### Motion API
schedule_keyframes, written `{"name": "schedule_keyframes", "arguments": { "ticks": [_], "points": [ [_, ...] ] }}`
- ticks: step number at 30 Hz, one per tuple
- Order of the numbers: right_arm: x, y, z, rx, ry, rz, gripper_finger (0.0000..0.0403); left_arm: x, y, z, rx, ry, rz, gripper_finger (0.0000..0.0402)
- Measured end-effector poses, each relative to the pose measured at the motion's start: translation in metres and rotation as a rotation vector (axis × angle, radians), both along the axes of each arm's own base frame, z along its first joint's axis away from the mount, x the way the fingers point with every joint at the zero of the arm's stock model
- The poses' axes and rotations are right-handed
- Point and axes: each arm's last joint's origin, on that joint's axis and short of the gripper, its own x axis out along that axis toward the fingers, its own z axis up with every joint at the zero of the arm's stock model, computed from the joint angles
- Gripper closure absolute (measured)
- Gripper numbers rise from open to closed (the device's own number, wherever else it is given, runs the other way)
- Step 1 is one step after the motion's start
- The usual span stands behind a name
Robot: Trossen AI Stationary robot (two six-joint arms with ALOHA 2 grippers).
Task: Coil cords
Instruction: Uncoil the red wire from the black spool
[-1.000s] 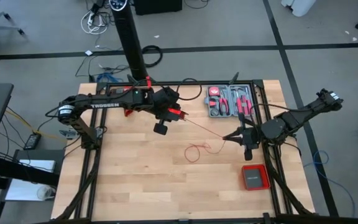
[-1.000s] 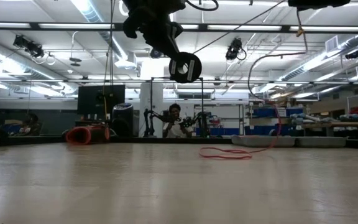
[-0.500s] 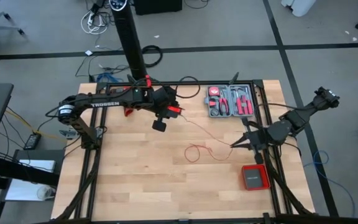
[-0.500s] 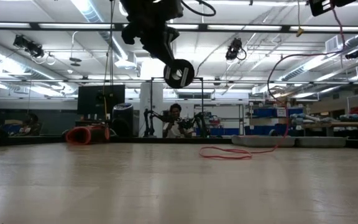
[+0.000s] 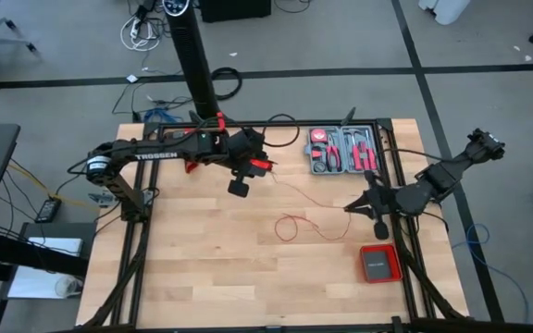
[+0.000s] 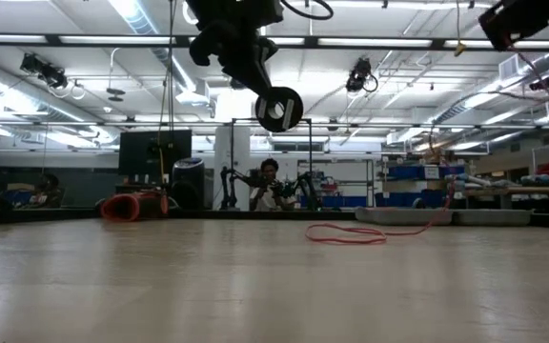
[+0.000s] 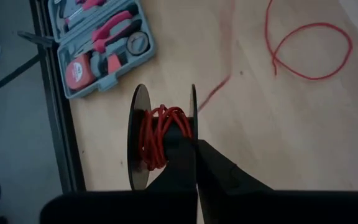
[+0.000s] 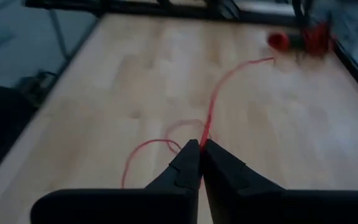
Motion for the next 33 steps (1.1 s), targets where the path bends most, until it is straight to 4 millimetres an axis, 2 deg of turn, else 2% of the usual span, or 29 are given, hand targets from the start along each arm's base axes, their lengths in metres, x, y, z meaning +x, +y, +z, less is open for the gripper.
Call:
{"name": "schedule_keyframes", "arguments": {
  "ticks": [10, 18, 23, 28, 33],
  "points": [
    [0.012, 0.000, -0.029, 0.063, 0.169, -0.280, 0.0329, 0.005, -0.006, 0.004, 0.008, -0.054, -0.021, 0.0401],
    [0.045, -0.001, -0.041, -0.123, 0.015, -0.452, 0.0328, 0.017, -0.020, 0.013, -0.012, -0.197, -0.103, 0.0401],
    [0.069, -0.012, -0.044, -0.251, -0.014, -0.464, 0.0328, 0.023, -0.031, 0.021, -0.033, -0.295, -0.158, 0.0401],
    [0.083, -0.028, -0.034, -0.277, -0.082, -0.436, 0.0329, 0.029, -0.039, 0.023, -0.101, -0.367, -0.181, 0.0401],
    [0.090, -0.047, -0.030, -0.234, -0.103, -0.362, 0.0330, 0.034, -0.044, -0.001, -0.227, -0.451, -0.204, 0.0401]
  ]
}}
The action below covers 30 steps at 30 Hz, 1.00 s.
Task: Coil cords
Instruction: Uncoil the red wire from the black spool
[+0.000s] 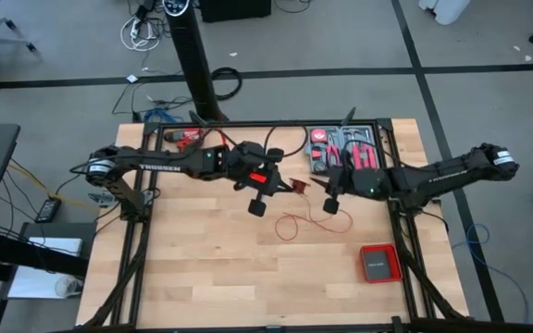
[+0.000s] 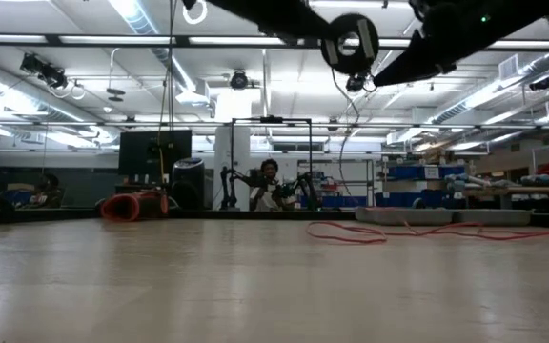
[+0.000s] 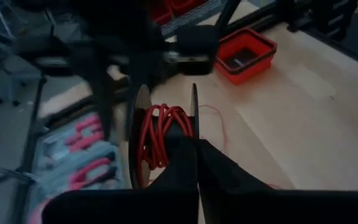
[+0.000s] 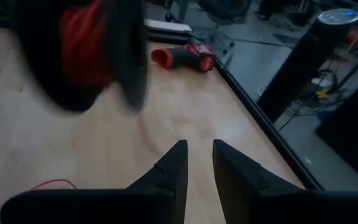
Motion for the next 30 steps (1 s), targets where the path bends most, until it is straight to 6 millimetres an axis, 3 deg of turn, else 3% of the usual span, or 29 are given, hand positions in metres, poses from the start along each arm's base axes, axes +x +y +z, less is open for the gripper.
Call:
{"name": "schedule_keyframes", "arguments": {
  "ticks": [6, 14, 22, 30],
  "points": [
    [0.002, -0.018, 0.000, 0.048, 0.007, 0.057, 0.0330, -0.002, -0.001, -0.029, -0.034, -0.021, 0.031, 0.0401],
    [0.004, -0.042, -0.001, 0.092, -0.007, 0.099, 0.0332, -0.013, 0.000, -0.047, -0.046, -0.104, 0.074, 0.0401],
    [0.020, -0.064, -0.009, 0.135, -0.047, 0.163, 0.0332, -0.045, 0.004, -0.060, -0.069, -0.245, 0.118, 0.0401],
    [0.043, -0.072, -0.019, 0.143, -0.040, 0.218, 0.0327, -0.073, 0.005, -0.052, -0.047, -0.298, 0.227, 0.0401]
  ]
}}
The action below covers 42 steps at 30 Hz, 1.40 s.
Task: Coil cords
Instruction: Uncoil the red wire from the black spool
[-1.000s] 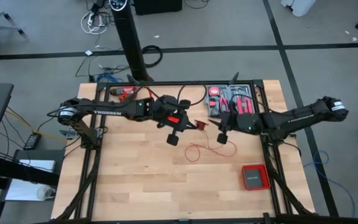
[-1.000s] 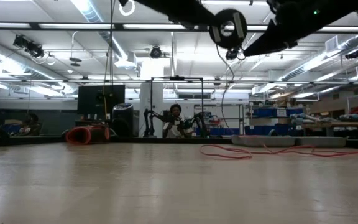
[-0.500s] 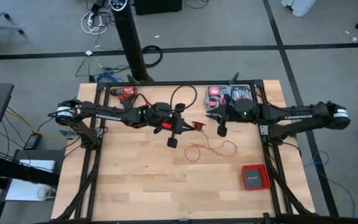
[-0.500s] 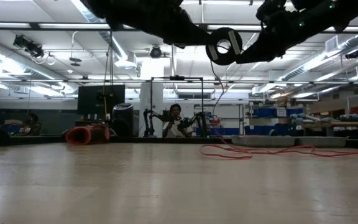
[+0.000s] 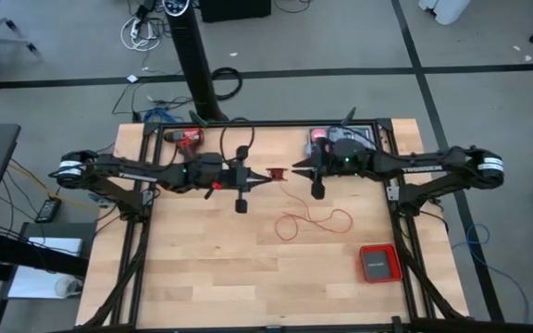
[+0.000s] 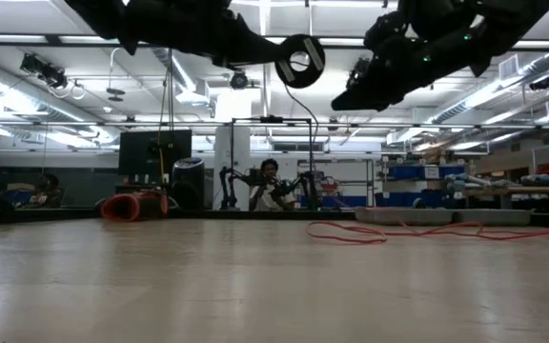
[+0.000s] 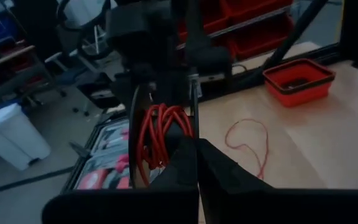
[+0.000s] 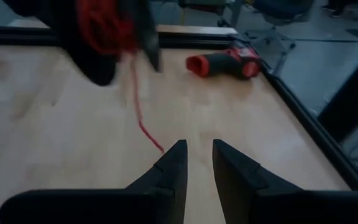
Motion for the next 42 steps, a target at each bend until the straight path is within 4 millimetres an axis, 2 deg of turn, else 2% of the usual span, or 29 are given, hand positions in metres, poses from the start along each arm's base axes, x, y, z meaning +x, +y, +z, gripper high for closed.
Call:
{"name": "schedule_keyframes", "arguments": {
  "ticks": [8, 14, 32, 42],
  "points": [
    [0.021, -0.005, 0.010, -0.042, -0.019, 0.038, 0.0328, -0.001, 0.000, 0.000, 0.034, 0.021, 0.009, 0.0401],
    [0.023, -0.002, 0.019, -0.039, -0.044, 0.110, 0.0329, -0.002, 0.000, -0.003, 0.031, 0.045, 0.007, 0.0401],
    [0.023, 0.002, 0.015, -0.077, 0.022, 0.102, 0.0330, -0.001, 0.001, 0.000, -0.015, 0.016, 0.044, 0.0401],
    [0.026, 0.009, 0.019, -0.124, -0.019, 0.120, 0.0332, -0.001, 0.001, -0.001, -0.017, 0.023, 0.039, 0.0402]
  ]
}}
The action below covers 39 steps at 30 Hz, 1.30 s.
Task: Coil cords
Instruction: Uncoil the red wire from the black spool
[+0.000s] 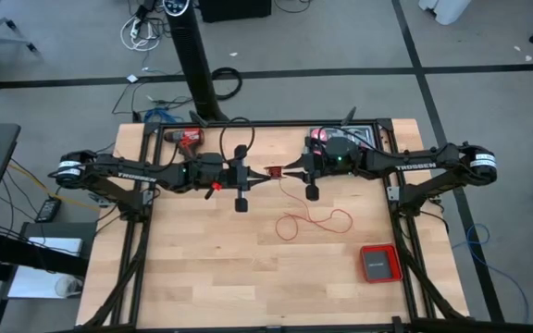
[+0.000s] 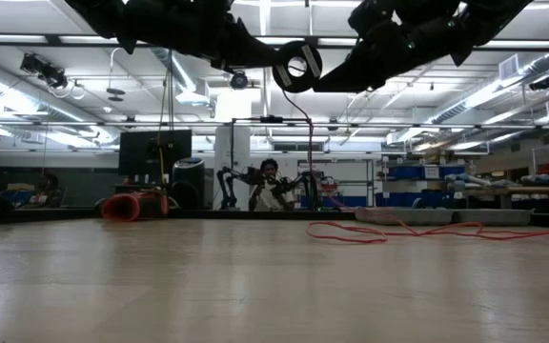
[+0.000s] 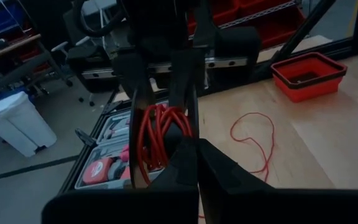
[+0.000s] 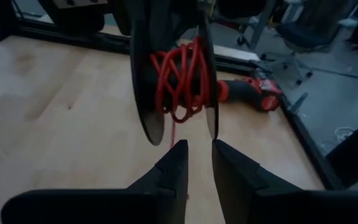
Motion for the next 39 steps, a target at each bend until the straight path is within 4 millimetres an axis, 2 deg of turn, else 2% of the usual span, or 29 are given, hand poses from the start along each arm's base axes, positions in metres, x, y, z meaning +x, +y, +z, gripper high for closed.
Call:
{"name": "schedule_keyframes", "arguments": {
  "ticks": [13, 31, 34, 39],
  "points": [
    [-0.0004, 0.0015, -0.0021, -0.026, 0.024, -0.014, 0.0333, 0.0001, -0.0012, 0.0000, -0.006, 0.000, -0.039, 0.0401],
    [0.0027, 0.0050, 0.0062, -0.044, -0.065, 0.021, 0.0335, -0.0001, -0.0012, -0.0009, -0.003, 0.011, -0.037, 0.0402],
    [0.0031, 0.0071, 0.0062, -0.055, -0.064, 0.031, 0.0348, -0.0002, -0.0012, -0.0014, -0.003, 0.018, -0.038, 0.0402],
    [0.0033, 0.0082, 0.0064, -0.064, -0.065, 0.027, 0.0395, -0.0003, -0.0009, -0.0013, -0.001, 0.018, -0.029, 0.0402]
  ]
}}
